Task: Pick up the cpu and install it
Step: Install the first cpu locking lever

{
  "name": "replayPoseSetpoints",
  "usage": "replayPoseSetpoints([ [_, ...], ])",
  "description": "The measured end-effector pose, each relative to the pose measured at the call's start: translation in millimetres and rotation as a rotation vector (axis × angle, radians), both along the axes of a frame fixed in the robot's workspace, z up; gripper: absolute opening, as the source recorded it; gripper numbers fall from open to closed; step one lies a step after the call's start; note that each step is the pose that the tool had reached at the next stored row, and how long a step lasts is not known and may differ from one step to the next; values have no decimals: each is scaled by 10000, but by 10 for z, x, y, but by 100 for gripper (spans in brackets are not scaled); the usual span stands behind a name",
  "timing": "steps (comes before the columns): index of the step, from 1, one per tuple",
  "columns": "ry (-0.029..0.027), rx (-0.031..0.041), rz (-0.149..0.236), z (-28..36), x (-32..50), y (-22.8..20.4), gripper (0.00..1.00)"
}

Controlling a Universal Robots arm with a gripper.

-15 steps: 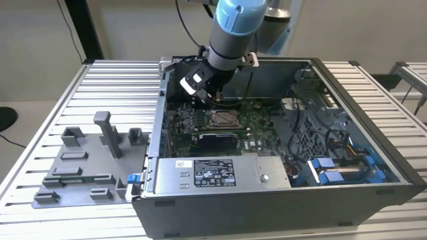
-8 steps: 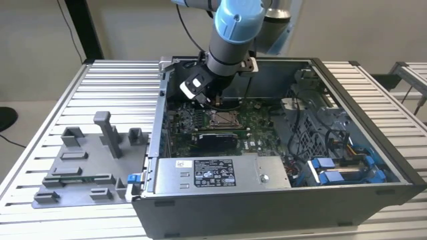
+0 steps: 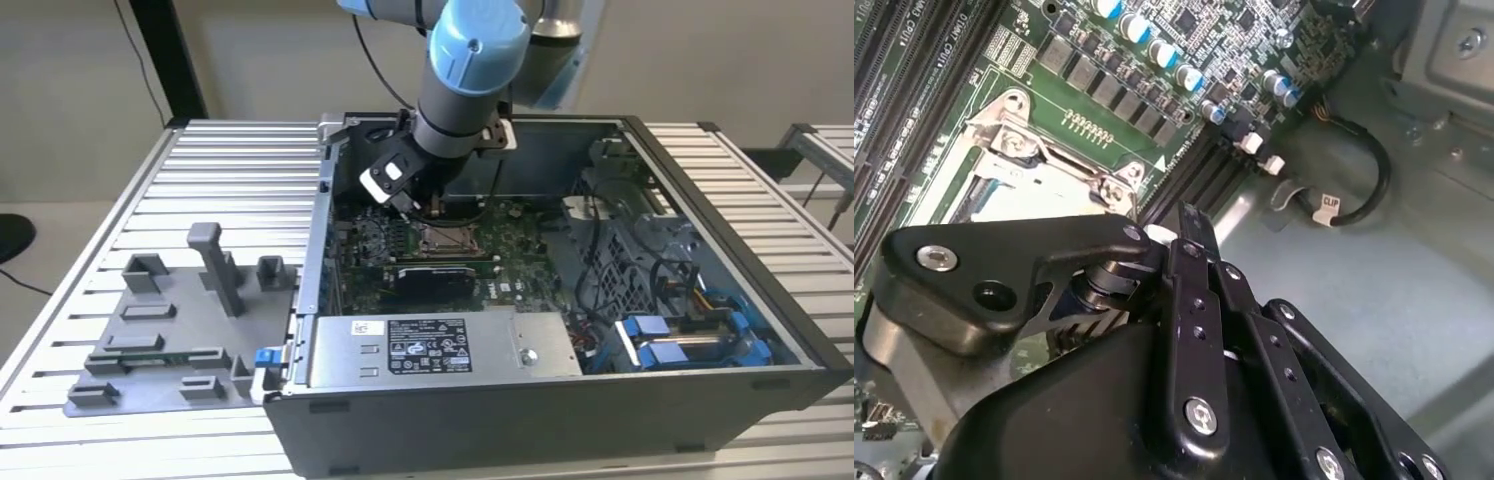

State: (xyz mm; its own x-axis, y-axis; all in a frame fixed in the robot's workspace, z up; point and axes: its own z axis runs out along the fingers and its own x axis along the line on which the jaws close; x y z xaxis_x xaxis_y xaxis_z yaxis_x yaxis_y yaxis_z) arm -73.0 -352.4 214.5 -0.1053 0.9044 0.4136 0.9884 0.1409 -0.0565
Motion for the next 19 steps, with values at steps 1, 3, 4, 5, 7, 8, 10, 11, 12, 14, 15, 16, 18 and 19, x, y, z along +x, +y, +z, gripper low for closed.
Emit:
replayPoseSetpoints([
  [1, -1, 0, 0, -5, 4, 0, 0],
  [3, 0, -1, -7, -14, 15, 2, 0],
  [4, 1, -2, -8, -18, 20, 4, 0],
  [5, 1, -1, -8, -22, 24, 5, 0],
  [7, -1, 1, -10, -31, 29, 7, 0],
  [8, 0, 0, -10, -35, 31, 8, 0],
  [10, 0, -2, -9, -42, 38, 11, 0],
  [11, 0, -1, -9, -46, 42, 14, 0],
  [12, 0, 0, -9, -49, 45, 16, 0],
  [14, -1, 1, -9, -56, 54, 22, 0],
  [15, -1, 1, -9, -59, 58, 25, 0],
  [16, 0, 0, -9, -61, 62, 28, 0],
  [18, -1, 1, -10, -68, 69, 33, 0],
  [19, -1, 1, -11, -72, 72, 36, 0],
])
